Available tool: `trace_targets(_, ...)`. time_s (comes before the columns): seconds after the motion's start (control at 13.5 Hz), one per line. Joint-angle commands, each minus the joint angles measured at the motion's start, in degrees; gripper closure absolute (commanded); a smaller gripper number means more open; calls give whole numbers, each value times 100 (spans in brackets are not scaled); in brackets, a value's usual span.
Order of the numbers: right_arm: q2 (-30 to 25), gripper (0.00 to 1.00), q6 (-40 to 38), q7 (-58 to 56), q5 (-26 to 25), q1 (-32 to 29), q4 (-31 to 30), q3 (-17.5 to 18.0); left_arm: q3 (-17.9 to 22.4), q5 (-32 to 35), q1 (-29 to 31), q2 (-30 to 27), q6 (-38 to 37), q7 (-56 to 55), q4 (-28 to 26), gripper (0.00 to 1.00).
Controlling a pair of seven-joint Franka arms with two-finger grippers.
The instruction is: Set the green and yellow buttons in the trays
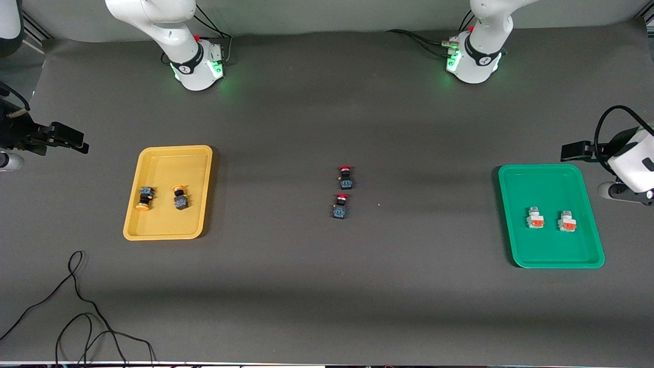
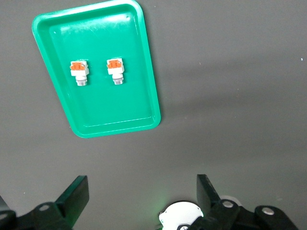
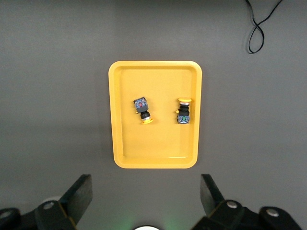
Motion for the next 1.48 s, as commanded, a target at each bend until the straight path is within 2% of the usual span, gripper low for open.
trace_targets(0.0,53,0,-66,100,-55,4,136,25,80,16,-299,-19,-113,55,126,1)
trace_targets(0.15,44,0,-66,100,-55,4,136,25,745,-18,-939,-38,-148,28,169,1)
trace_targets(0.44,44,0,-66,100,-55,4,136,25,2748,-80,-2916,-125,-113,55,179,1)
trace_targets(0.52,53,0,-66,100,-55,4,144,25,3057,-219,-3190,-152,-95,55,178,1)
trace_targets(0.67,53,0,-66,100,-55,4,136,25,3166,-370,-3228,-379,210,63,-109,1)
trace_targets(1.04,53,0,-58,100,-55,-5,162,25,3131,-396,-3220,-1398,1923,20,-1840,1)
trace_targets(1.11,61,0,-58,100,-55,4,162,25,3087,-484,-3150,-1435,2066,-7,-1904,0)
trace_targets(1.26,53,0,-66,100,-55,4,153,25,3095,-1341,-2965,-1400,2312,37,-1878,0)
trace_targets(1.41,62,0,-58,100,-55,4,153,25,3095,-1443,-2973,-1295,2235,-15,-1686,0)
